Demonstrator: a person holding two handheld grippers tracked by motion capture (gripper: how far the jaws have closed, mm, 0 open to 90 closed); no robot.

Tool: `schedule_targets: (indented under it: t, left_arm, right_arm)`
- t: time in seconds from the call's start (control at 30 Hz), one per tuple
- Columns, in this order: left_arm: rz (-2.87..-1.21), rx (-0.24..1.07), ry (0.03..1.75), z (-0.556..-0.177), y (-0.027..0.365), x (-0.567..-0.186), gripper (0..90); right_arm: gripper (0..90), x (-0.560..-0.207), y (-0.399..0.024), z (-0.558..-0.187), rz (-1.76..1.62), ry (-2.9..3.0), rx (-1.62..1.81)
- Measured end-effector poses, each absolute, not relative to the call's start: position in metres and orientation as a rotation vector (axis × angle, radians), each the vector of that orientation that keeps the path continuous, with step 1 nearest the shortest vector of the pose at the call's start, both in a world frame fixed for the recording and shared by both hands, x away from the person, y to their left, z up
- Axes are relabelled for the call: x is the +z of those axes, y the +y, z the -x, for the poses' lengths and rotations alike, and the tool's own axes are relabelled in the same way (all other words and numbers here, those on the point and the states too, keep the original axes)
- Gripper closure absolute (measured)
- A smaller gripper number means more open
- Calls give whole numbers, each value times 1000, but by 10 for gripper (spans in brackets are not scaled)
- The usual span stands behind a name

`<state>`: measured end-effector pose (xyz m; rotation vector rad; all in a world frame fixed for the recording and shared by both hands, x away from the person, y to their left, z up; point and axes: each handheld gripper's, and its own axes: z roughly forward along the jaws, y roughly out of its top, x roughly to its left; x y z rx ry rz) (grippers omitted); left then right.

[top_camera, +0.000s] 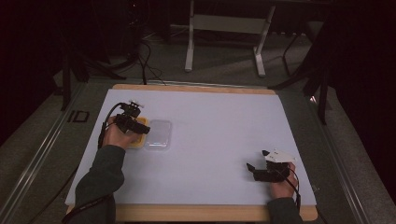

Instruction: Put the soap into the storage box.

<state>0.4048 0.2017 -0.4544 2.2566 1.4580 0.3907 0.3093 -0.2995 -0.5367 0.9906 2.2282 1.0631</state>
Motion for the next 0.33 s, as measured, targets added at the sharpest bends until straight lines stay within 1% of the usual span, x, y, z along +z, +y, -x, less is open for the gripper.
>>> schedule_targets:
  t: [0.07, 0.17, 0.33]
  left_arm:
    - [-2269, 387, 1430, -402, 200, -456, 305]
    - [-2283, 384, 1444, -400, 199, -457, 304]
    - [-2245, 362, 1380, -384, 201, -462, 302]
  right_arm:
    - [149, -537, -300, -309, -991, 2229, 1062]
    - [149, -537, -300, -310, -993, 2228, 1064]
    - [149, -537, -300, -310, -999, 2230, 1066]
